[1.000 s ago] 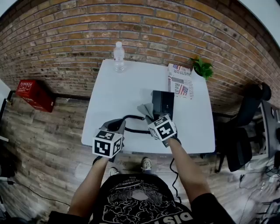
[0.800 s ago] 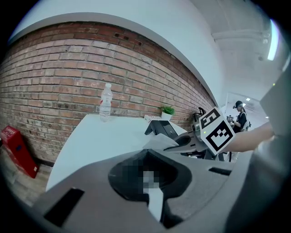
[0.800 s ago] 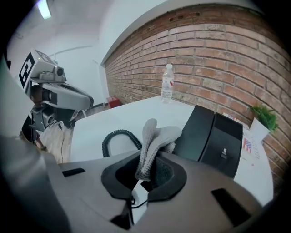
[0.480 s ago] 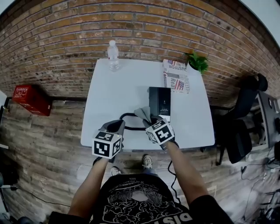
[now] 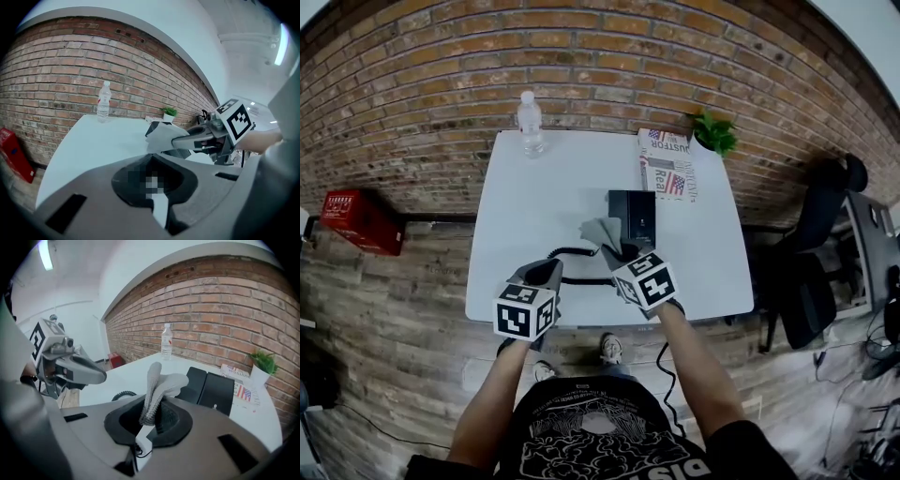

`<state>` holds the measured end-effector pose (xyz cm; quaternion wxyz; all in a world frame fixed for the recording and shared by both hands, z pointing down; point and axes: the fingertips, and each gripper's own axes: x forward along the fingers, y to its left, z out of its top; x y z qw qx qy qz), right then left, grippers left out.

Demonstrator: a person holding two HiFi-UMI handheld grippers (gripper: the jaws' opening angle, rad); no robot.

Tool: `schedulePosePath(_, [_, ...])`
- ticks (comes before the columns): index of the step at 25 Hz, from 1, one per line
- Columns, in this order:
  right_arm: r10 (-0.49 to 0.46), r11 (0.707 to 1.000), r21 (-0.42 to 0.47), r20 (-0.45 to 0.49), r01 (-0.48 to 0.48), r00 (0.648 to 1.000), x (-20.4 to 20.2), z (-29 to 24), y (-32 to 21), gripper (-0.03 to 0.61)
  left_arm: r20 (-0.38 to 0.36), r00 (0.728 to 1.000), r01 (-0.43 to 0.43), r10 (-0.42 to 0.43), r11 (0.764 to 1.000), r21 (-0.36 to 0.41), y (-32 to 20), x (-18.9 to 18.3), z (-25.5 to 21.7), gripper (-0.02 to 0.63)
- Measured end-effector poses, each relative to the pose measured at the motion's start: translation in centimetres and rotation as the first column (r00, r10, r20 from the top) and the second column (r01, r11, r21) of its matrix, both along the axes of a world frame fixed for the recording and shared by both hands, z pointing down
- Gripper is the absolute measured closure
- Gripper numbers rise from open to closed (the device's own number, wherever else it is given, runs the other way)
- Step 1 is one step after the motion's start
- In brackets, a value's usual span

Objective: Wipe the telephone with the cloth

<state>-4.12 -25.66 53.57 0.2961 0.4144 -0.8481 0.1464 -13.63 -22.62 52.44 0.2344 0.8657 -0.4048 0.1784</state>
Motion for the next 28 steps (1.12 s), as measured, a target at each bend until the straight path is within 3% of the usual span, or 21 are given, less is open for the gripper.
schedulePosePath(10, [0.030,0.990,0.137,0.030,-0.034,0.999,5.0,-7.4,-6.1,0.566,0.007,0.999,0.041,-0.041,0.999,0.013,-1.8,1.5,-0.6,0.607])
schedulePosePath(16, [0.030,0.985,0.169,0.016,-0.032,0.999,7.6,-9.3,-10.0,0.566,0.020,0.996,0.085,-0.086,0.996,0.021,-3.2,1.9,-0.9,0.607])
schedulePosePath(20, [0.006,0.990,0.138,-0.023,-0.003,1.000,8.5,-8.0,-11.8,0.566,0.029,0.992,0.118,-0.119,0.992,0.036,-4.3,2.0,-1.2,0.607])
schedulePosePath(28, [-0.091,0.996,-0.018,-0.136,0.089,0.987,8.9,-2.8,-13.3,0.566,0.044,0.984,0.171,-0.173,0.985,0.038,-6.0,2.1,-1.1,0.607])
